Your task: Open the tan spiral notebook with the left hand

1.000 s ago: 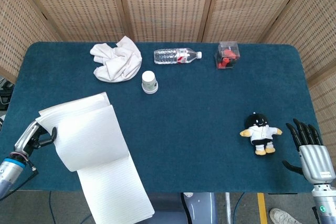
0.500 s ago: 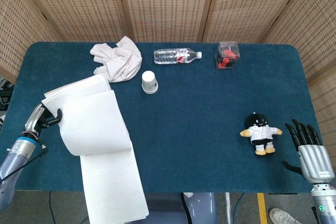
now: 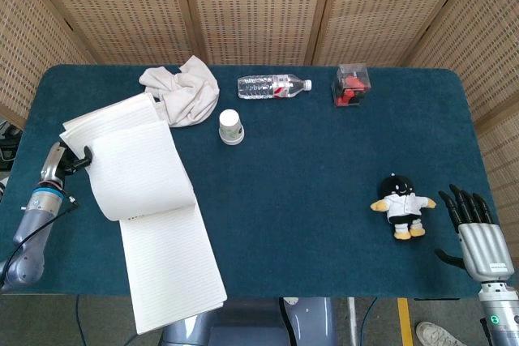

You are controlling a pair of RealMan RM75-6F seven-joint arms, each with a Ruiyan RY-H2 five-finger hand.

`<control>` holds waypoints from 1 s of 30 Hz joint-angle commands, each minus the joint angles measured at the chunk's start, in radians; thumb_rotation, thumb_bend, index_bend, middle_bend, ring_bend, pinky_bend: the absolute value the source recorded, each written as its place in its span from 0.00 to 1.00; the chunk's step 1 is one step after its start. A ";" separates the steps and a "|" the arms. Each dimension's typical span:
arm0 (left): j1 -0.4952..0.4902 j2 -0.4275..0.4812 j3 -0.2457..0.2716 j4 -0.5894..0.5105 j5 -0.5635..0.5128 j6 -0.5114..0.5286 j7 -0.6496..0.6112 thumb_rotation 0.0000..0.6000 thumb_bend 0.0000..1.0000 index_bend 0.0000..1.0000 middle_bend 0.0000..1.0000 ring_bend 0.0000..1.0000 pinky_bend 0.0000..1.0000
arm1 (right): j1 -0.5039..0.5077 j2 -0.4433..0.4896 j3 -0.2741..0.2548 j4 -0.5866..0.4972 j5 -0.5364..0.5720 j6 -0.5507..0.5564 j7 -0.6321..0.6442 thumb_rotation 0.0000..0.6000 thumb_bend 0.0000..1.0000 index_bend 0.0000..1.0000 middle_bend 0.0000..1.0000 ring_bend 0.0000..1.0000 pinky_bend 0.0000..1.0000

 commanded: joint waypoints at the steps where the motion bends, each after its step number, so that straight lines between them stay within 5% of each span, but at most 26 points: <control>1: 0.015 -0.020 -0.040 0.035 0.051 -0.009 -0.026 1.00 0.09 0.00 0.00 0.00 0.00 | 0.001 -0.003 0.000 0.001 0.002 -0.002 -0.005 1.00 0.00 0.00 0.00 0.00 0.00; 6: 0.070 -0.046 -0.116 0.082 0.067 0.104 -0.094 1.00 0.07 0.00 0.00 0.00 0.00 | 0.001 -0.005 -0.003 -0.001 0.000 -0.004 -0.011 1.00 0.00 0.00 0.00 0.00 0.00; 17: 0.141 0.031 -0.160 0.055 0.172 0.125 -0.166 1.00 0.07 0.00 0.00 0.00 0.00 | 0.001 -0.003 -0.005 -0.006 -0.004 -0.001 -0.008 1.00 0.00 0.00 0.00 0.00 0.00; 25: 0.258 0.140 -0.103 -0.112 0.374 0.344 -0.090 1.00 0.07 0.00 0.00 0.00 0.00 | 0.000 0.003 -0.006 -0.012 -0.009 0.004 -0.001 1.00 0.00 0.00 0.00 0.00 0.00; 30: 0.372 0.176 -0.015 -0.224 0.463 0.569 0.213 1.00 0.07 0.00 0.00 0.00 0.00 | -0.003 0.012 -0.006 -0.018 -0.018 0.016 0.014 1.00 0.00 0.00 0.00 0.00 0.00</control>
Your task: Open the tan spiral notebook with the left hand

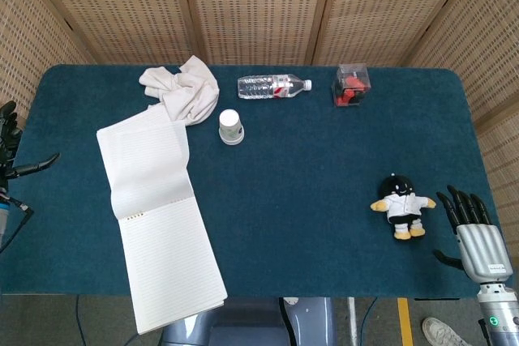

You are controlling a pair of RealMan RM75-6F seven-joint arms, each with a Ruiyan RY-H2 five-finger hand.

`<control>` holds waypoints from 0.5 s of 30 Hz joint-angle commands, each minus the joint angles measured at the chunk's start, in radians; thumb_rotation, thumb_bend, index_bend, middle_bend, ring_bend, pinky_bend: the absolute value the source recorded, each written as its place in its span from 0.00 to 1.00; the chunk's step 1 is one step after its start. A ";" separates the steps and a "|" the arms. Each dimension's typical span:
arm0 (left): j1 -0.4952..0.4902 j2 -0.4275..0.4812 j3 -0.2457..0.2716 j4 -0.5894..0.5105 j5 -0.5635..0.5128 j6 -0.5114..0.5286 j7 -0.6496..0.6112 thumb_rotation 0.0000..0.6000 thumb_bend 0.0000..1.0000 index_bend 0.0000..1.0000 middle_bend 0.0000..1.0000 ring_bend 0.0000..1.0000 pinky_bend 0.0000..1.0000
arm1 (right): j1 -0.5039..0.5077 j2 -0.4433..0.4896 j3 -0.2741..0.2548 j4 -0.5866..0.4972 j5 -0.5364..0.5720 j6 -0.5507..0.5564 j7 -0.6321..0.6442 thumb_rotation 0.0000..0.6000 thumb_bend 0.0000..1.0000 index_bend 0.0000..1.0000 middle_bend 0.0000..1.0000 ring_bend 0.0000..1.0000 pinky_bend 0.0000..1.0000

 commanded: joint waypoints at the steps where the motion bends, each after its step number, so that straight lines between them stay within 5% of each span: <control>1: 0.124 0.045 0.090 -0.131 0.095 0.210 0.288 1.00 0.07 0.00 0.00 0.00 0.00 | -0.002 0.005 0.000 -0.003 -0.005 0.006 0.009 1.00 0.00 0.00 0.00 0.00 0.00; 15: 0.300 0.037 0.239 -0.295 0.197 0.483 0.836 1.00 0.06 0.00 0.00 0.00 0.00 | -0.010 0.011 0.011 0.006 -0.014 0.043 0.028 1.00 0.00 0.00 0.00 0.00 0.00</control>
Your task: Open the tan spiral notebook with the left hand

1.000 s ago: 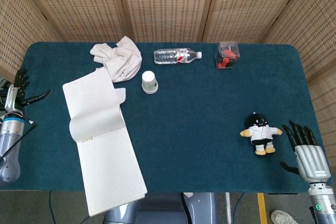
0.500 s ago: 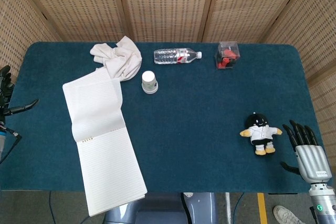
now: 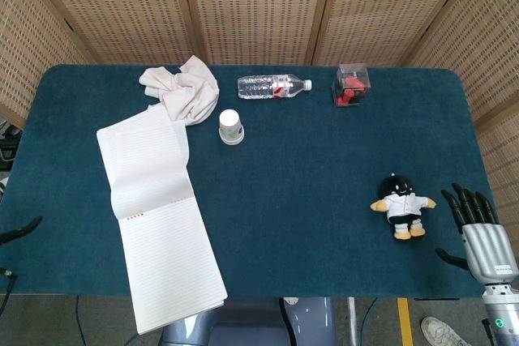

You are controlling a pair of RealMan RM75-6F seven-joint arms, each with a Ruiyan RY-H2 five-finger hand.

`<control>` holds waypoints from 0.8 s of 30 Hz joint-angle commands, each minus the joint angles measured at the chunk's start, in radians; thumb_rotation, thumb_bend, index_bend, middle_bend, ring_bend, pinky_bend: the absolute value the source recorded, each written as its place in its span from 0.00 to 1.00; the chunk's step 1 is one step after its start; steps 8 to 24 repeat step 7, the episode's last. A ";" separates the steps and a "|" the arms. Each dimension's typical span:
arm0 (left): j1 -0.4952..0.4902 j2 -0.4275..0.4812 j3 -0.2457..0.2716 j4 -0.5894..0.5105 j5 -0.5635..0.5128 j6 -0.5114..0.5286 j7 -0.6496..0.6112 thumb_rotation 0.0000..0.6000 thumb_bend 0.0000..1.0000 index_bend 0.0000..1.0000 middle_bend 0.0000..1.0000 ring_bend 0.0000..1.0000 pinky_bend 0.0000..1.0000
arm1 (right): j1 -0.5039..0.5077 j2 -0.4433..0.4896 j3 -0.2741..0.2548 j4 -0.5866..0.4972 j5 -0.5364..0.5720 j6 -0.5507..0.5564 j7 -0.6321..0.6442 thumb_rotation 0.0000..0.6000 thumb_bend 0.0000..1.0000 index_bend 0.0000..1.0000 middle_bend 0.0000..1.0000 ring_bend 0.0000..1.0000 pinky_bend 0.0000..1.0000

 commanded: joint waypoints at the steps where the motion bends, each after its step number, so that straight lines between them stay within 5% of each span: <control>1: 0.055 0.010 0.050 -0.074 0.028 0.055 0.178 1.00 0.06 0.00 0.00 0.00 0.00 | -0.004 -0.005 0.007 0.009 0.002 0.013 -0.005 1.00 0.00 0.00 0.00 0.00 0.00; 24: 0.057 0.022 0.059 -0.101 0.035 0.043 0.206 1.00 0.06 0.00 0.00 0.00 0.00 | -0.006 -0.008 0.011 0.014 0.003 0.023 -0.004 1.00 0.00 0.00 0.00 0.00 0.00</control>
